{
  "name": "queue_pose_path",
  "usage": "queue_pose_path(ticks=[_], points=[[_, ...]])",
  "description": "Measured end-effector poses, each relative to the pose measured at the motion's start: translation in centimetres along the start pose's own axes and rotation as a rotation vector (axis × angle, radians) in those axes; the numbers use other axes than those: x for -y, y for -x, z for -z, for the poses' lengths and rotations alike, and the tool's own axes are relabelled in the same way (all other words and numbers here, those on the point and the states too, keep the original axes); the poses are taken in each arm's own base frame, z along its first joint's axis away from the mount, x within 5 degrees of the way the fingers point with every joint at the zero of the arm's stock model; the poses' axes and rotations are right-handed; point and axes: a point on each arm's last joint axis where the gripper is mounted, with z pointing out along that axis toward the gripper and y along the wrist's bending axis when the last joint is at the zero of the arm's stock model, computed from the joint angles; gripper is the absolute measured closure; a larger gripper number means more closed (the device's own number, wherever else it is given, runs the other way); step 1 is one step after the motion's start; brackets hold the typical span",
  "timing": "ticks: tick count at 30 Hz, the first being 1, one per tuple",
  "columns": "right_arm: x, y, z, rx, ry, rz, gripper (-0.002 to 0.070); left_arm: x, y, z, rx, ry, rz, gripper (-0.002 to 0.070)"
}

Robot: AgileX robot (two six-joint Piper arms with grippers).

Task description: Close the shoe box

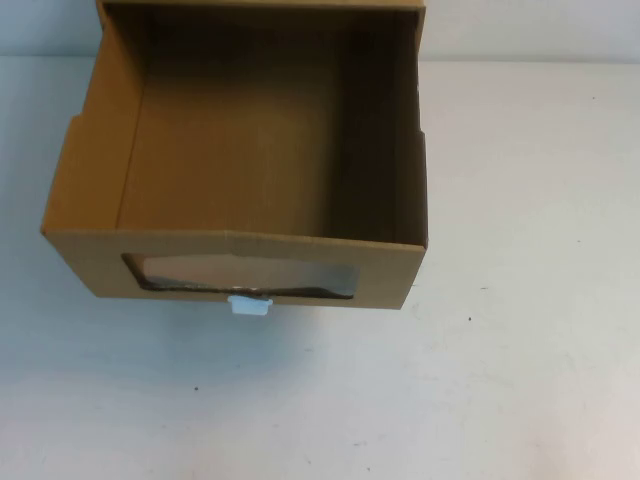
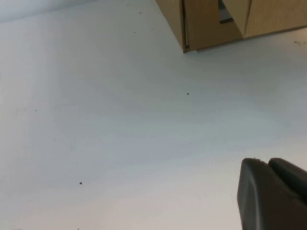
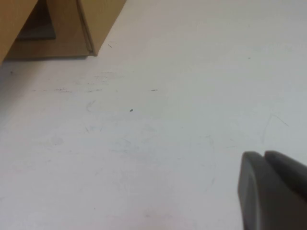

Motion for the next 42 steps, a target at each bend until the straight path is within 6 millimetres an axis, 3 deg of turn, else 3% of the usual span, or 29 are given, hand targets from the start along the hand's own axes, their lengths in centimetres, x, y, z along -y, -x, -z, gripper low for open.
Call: queue_pose_path(ticks=[38,42], points=[[0.01,0.00,0.00,0.000,-0.001,0.002,0.0689,-0.04,0.13,0.00,0.015,0.005,-0.001,0.0678],[0.01,0.00,0.00,0.000,-0.001,0.004,0.0689,0.09,0.48,0.01,0.052,-0.013,0.124,0.0678]])
